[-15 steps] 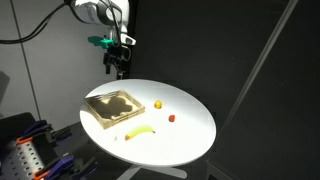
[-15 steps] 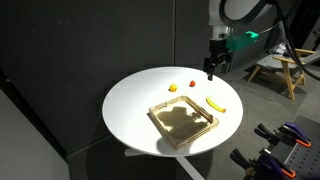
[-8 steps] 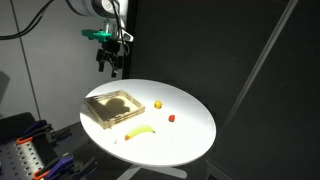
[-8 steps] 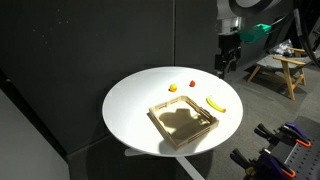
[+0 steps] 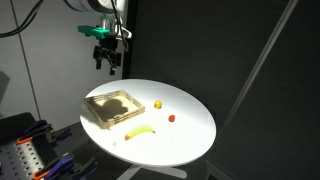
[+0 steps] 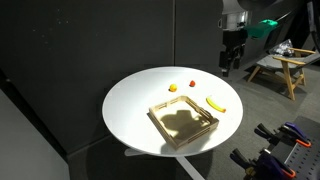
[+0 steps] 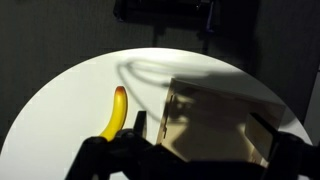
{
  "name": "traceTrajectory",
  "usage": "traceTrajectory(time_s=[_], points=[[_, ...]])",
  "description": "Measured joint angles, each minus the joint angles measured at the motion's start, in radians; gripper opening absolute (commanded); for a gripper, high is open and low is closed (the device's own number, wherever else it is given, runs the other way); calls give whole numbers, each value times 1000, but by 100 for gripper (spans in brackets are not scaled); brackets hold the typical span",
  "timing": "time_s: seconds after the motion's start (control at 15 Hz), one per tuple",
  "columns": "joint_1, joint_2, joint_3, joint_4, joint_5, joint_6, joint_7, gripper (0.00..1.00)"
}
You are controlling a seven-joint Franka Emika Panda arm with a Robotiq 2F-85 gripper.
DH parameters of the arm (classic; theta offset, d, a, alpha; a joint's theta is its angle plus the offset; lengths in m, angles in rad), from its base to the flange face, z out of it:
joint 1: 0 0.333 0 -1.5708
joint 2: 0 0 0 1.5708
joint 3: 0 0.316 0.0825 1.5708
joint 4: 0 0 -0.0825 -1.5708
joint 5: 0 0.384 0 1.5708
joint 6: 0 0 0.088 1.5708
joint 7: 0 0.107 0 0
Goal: Put the banana on the table
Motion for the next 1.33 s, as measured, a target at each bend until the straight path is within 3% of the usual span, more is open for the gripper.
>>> traceTrajectory(time_s=[0.47, 1.33], points=[[0, -53, 0, -55, 0, 86, -1, 100], [0, -47, 1, -58, 0, 89, -1, 100]])
